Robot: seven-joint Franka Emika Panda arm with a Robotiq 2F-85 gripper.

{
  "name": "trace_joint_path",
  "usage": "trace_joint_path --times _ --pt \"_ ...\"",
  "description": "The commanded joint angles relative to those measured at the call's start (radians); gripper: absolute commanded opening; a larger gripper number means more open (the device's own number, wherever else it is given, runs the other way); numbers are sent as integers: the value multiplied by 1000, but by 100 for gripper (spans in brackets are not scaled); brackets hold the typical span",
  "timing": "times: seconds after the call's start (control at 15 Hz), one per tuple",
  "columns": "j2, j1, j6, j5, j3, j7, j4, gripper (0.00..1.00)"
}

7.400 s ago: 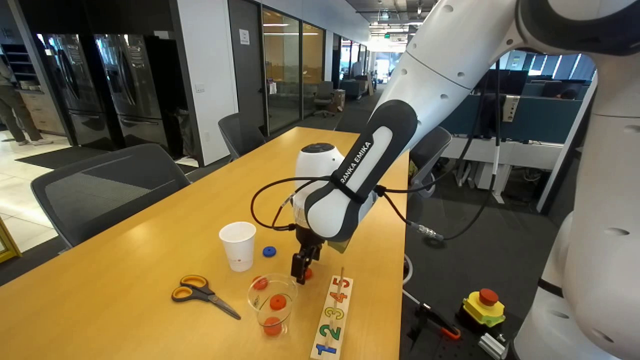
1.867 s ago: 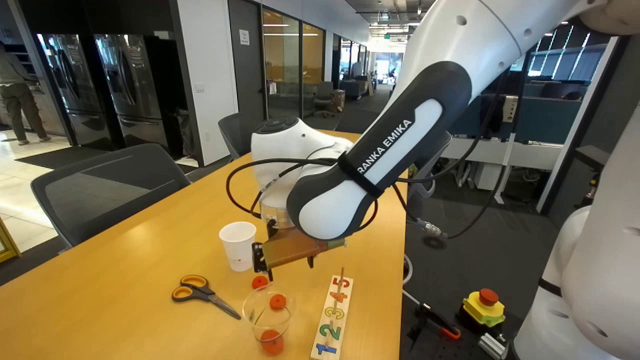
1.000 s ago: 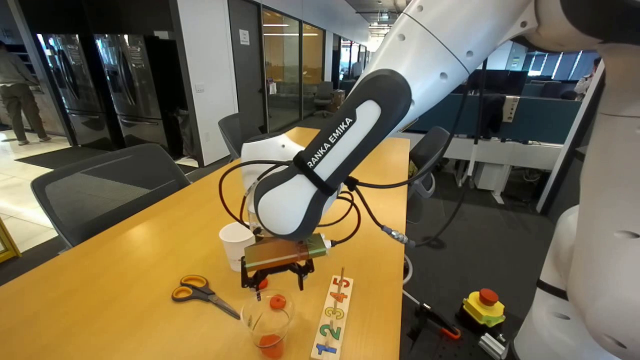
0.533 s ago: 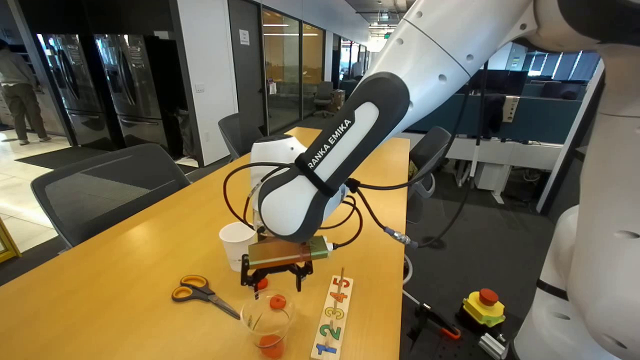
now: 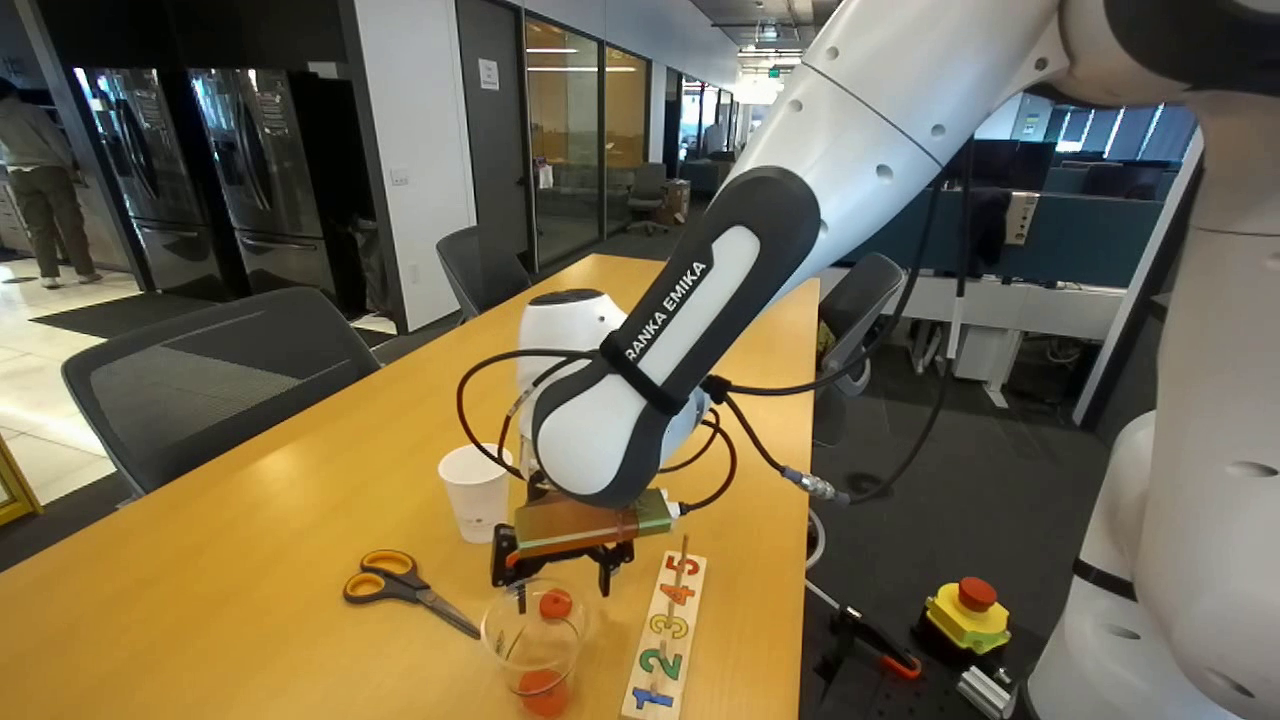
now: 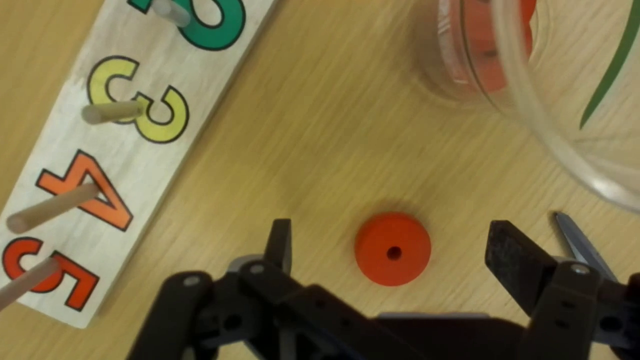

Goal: Put the orange discs in the clear cup and the blue disc in the white cup

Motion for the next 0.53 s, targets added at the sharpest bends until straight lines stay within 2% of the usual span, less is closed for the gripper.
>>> trace_joint_path --times 0.0,0.47 --pt "16 21 61 28 -17 -44 -6 100" --pt "43 38 94 14 -23 -50 -2 100"
